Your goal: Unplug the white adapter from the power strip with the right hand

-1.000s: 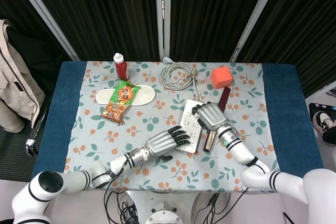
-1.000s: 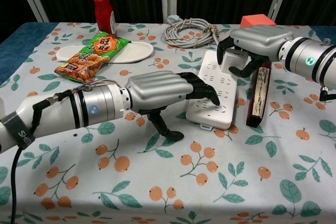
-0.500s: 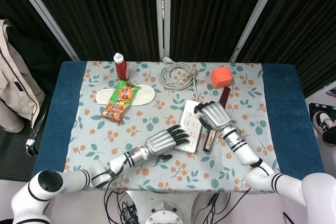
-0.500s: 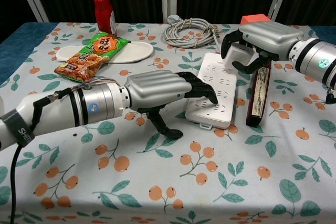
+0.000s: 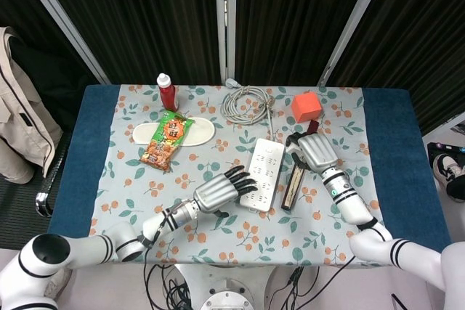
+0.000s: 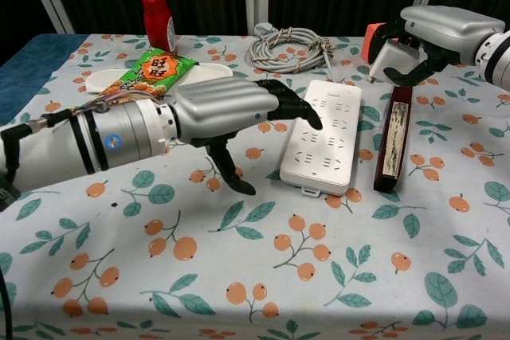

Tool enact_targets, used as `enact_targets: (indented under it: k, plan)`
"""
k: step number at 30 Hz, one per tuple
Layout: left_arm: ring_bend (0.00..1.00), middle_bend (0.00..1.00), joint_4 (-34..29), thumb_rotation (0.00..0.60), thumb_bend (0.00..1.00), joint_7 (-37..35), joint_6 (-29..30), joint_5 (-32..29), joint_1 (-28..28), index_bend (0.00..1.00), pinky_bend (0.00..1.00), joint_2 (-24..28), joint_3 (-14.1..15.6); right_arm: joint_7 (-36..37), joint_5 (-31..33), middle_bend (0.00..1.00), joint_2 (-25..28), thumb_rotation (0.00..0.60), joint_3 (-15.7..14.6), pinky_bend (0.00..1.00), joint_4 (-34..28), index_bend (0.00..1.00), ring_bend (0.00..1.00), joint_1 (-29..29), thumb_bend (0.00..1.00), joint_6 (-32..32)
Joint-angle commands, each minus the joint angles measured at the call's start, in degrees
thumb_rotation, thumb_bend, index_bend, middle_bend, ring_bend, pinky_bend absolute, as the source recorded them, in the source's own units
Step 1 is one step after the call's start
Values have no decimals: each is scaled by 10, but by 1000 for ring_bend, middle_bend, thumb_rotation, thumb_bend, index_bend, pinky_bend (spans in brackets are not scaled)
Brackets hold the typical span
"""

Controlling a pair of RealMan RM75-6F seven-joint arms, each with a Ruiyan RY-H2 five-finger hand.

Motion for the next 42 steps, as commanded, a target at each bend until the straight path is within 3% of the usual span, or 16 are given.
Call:
enact_targets:
  k: [1,5,9,11,14,18,24,30,36,42]
  plan:
    - [72,131,-36,600,33,30,18,-12,18,161,57,28,-8,-39,66,534,-13,600,26,395,37,612,360,23,599,-63]
    - [71,131,-68,600,34,56,31,-24,34,161,57,50,-13,-52,103,430,-46,600,42,350,89,429,268,49,556,-105]
    - [71,131,-93,600,34,76,47,-32,49,161,56,72,-17,-68,129,201,-62,600,53,250,110,94,88,65,389,-124]
    - [71,131,-104,600,33,85,57,-37,58,161,56,84,-20,-74,133,110,-58,600,54,204,101,6,23,66,338,-123]
    - [71,131,-119,600,34,100,71,-47,73,161,55,108,-24,-80,130,46,-41,600,53,176,73,0,0,56,327,-103]
    - [72,131,-138,600,34,112,111,-63,110,161,55,150,-27,-79,112,53,4,600,48,170,-5,0,0,20,327,-40]
    - [71,131,-165,600,34,114,180,-126,202,161,55,235,-28,-97,47,126,112,600,1,171,-167,0,0,-94,327,124]
    - [72,131,-180,600,34,126,239,-196,292,161,50,295,-27,-85,4,125,205,600,-48,171,-279,0,0,-206,327,250]
    - [71,131,-210,600,33,144,293,-230,375,161,48,330,-9,-21,-40,124,236,600,-95,162,-305,0,0,-304,327,346]
    - [71,131,-253,600,33,166,353,-208,435,161,44,333,14,18,-79,120,229,600,-126,146,-286,0,0,-367,327,398]
